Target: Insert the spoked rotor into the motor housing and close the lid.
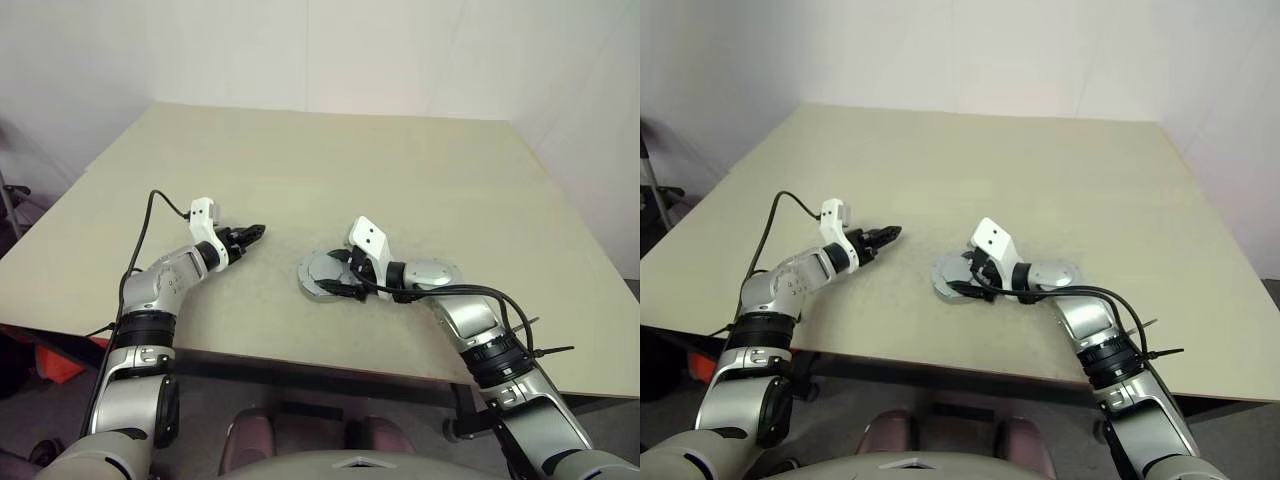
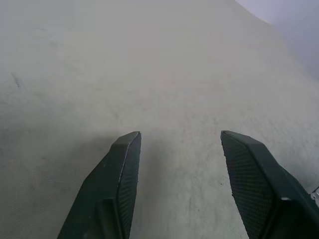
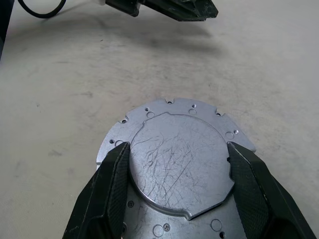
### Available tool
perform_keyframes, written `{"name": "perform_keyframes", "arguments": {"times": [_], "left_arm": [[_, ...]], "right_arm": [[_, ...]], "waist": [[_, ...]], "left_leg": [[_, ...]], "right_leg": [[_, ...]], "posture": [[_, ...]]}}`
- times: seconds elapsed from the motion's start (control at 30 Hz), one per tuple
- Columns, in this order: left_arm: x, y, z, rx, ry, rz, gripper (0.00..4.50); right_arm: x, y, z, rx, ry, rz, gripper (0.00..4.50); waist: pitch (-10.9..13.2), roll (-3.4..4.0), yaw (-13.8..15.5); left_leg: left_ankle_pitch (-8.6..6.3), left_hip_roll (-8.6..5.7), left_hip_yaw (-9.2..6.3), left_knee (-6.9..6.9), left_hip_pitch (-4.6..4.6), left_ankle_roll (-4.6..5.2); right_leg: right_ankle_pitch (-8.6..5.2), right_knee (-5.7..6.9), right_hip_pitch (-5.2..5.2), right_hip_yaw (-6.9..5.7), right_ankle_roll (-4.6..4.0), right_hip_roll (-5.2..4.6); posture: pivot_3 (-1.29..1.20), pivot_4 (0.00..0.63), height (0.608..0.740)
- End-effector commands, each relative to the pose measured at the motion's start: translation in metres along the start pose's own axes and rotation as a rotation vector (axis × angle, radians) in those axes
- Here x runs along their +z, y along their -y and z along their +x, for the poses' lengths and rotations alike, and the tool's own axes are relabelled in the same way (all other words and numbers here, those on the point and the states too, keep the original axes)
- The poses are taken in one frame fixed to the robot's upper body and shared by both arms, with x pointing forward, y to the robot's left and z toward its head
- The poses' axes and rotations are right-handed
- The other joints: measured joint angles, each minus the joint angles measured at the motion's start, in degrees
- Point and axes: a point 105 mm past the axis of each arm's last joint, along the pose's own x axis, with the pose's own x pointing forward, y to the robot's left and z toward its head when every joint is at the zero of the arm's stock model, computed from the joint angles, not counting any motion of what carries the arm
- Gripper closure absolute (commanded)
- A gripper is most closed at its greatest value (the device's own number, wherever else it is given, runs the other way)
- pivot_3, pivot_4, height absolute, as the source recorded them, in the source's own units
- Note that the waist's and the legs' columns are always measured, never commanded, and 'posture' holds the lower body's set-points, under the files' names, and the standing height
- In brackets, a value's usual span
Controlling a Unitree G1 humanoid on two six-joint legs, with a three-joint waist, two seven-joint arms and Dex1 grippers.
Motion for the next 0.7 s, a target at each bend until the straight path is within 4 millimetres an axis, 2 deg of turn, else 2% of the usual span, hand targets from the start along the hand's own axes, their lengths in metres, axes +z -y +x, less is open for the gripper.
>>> {"name": "perform_keyframes", "arguments": {"times": [0.03,0.33,0.7], "left_arm": [[0.014,0.003,-0.003,-0.007,0.046,0.023,1.76],[0.013,0.003,-0.002,-0.007,0.040,0.026,1.76],[0.012,0.003,-0.003,-0.008,0.038,0.029,1.76]], "right_arm": [[-0.001,-0.005,0.002,0.026,0.011,0.047,1.56],[-0.001,-0.003,0.002,0.021,0.006,0.048,1.56],[-0.018,0.004,0.003,-0.028,-0.077,0.019,1.56]], "waist": [[0.00,0.00,-0.03],[0.00,0.00,-0.01],[0.00,0.00,-0.07]], "left_leg": [[0.00,0.00,0.00,0.00,0.00,0.00],[0.00,0.00,0.00,0.00,0.00,0.00],[0.00,0.00,0.00,0.00,0.06,0.00]], "right_leg": [[0.00,0.00,0.00,0.00,0.00,0.00],[0.00,0.00,-0.02,0.00,0.00,0.00],[-0.01,0.01,0.09,0.01,0.01,0.00]], "posture": [[0.00,0.000,0.740],[0.00,0.000,0.740],[0.00,0.000,0.740]]}}
